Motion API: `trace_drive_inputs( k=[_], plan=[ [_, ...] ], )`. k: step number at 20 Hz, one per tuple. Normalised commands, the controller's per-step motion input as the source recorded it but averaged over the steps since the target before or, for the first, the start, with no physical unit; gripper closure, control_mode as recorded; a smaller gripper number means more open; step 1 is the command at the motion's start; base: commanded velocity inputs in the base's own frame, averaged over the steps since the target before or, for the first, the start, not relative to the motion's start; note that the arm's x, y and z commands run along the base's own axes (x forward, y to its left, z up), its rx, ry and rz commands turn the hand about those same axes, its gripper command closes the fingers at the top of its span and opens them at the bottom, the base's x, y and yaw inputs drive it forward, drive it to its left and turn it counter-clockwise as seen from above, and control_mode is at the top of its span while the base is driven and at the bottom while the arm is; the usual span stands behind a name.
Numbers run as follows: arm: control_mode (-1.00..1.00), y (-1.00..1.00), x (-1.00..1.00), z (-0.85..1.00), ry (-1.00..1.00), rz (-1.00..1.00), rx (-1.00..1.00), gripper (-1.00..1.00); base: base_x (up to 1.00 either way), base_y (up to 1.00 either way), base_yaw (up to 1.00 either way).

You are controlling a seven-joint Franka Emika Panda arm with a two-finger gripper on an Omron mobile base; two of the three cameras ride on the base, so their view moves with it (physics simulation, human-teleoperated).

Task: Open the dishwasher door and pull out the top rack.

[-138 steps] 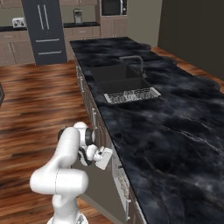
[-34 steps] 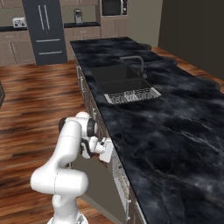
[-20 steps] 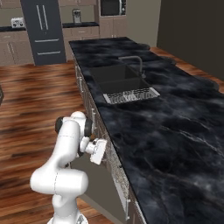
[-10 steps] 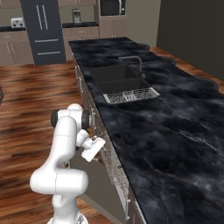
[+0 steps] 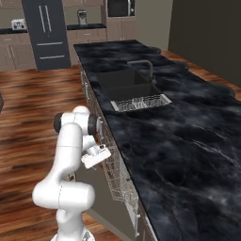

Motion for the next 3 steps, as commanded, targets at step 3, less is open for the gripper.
trace_drive_inputs(
  k=[3],
  plan=[
    [-1.00,0.68,-0.15,-0.07,0.27,0.00,0.40,-1.00,0.00,0.00,0.00]
  ],
)
